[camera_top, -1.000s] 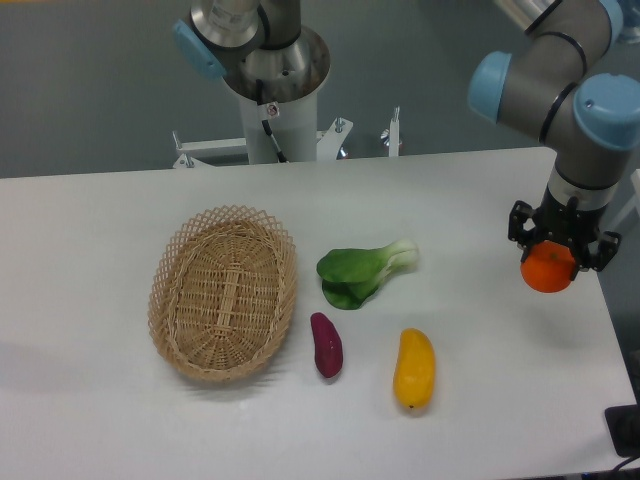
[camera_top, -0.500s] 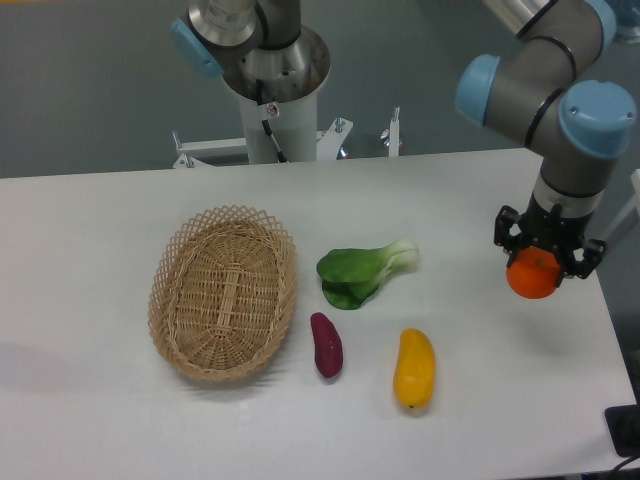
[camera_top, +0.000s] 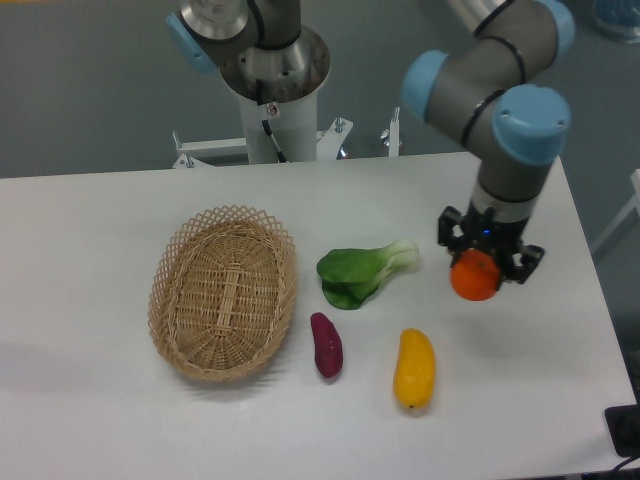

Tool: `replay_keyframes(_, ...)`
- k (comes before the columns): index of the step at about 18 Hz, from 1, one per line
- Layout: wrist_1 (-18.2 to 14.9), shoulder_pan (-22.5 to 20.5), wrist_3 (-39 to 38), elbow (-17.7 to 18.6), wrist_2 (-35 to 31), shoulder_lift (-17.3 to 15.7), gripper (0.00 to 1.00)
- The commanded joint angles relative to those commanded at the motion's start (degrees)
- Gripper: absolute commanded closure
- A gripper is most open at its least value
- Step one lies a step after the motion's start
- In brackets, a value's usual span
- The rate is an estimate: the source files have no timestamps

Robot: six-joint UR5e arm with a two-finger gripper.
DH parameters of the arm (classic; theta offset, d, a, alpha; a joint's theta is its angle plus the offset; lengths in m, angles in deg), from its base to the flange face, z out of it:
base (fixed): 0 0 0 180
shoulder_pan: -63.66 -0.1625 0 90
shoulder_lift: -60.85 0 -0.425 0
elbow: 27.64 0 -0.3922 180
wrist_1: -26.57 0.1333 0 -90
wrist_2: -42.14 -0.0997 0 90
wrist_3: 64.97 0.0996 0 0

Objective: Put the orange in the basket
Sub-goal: 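Carry the orange over the bok choy to above the wicker basket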

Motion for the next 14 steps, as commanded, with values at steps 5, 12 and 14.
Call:
replay_keyframes(5,0.09,7.28,-6.51,2.01,0.26,-0.71,0.56)
replay_keyframes(12,0.53,16.61,-9.86,4.57,0.88,-1.23,0.55)
replay_keyframes(14,0.53,18.90,-9.86,5.45,0.88,-1.15,0.55)
